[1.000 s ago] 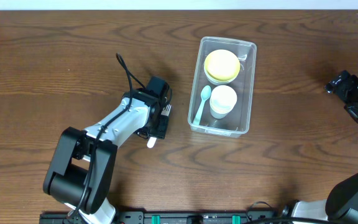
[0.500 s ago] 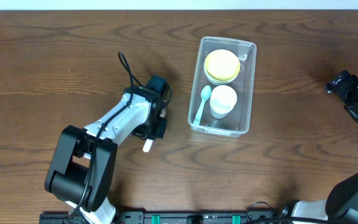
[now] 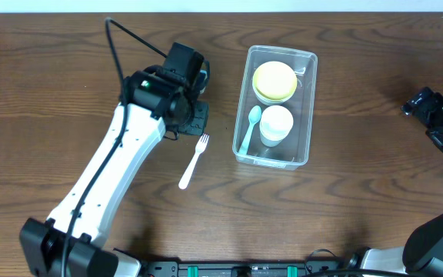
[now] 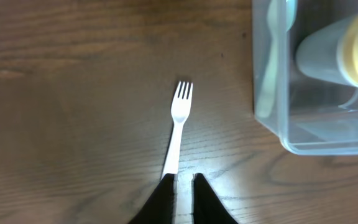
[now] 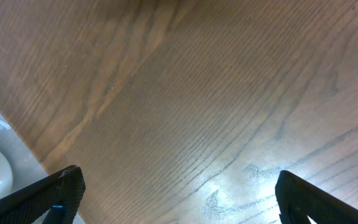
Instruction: Pack container
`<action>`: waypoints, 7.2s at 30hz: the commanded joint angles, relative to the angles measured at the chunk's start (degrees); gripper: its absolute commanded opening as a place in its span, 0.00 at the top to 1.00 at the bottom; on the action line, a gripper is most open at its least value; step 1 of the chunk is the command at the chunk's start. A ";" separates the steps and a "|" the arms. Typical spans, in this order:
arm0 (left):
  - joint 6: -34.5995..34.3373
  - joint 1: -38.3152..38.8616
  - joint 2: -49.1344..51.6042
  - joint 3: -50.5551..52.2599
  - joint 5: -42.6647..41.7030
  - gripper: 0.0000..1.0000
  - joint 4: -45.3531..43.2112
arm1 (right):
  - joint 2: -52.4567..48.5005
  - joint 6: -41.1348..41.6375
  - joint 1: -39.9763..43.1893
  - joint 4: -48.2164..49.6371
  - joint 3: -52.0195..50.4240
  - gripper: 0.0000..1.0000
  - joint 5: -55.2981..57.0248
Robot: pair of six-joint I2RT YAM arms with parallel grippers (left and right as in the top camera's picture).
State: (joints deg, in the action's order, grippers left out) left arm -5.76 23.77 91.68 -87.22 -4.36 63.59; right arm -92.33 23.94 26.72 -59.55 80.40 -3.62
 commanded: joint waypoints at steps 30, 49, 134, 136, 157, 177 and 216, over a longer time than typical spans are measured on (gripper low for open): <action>-0.48 -0.20 17.49 18.73 -2.45 0.90 -16.52 | -0.15 0.87 0.11 -0.07 -0.09 0.01 0.20; -2.03 13.25 2.60 -11.17 -3.19 0.93 -5.88 | -0.15 0.85 0.11 -0.07 -0.09 0.01 0.22; -1.05 -9.18 -63.89 43.01 11.32 0.02 -22.58 | -0.15 0.85 0.11 -0.07 -0.11 0.01 0.20; 1.16 -10.25 -66.64 47.01 9.38 0.02 -24.28 | -0.15 0.87 0.11 -0.07 -0.09 0.01 0.22; 4.76 -17.40 -89.00 72.89 0.66 0.02 -29.90 | -0.15 0.87 0.11 -0.07 -0.09 0.01 0.22; 5.11 -17.38 -91.56 78.51 0.48 0.02 -30.08 | -0.15 0.87 0.11 -0.07 -0.09 0.01 0.22; 5.11 -17.38 -91.45 78.49 0.48 0.02 -30.08 | 11.61 0.85 -13.05 -0.07 -0.17 0.01 0.39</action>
State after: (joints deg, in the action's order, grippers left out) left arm -1.43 6.74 0.58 -9.32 -3.11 33.80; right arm -87.07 24.14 18.98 -59.53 80.14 -2.94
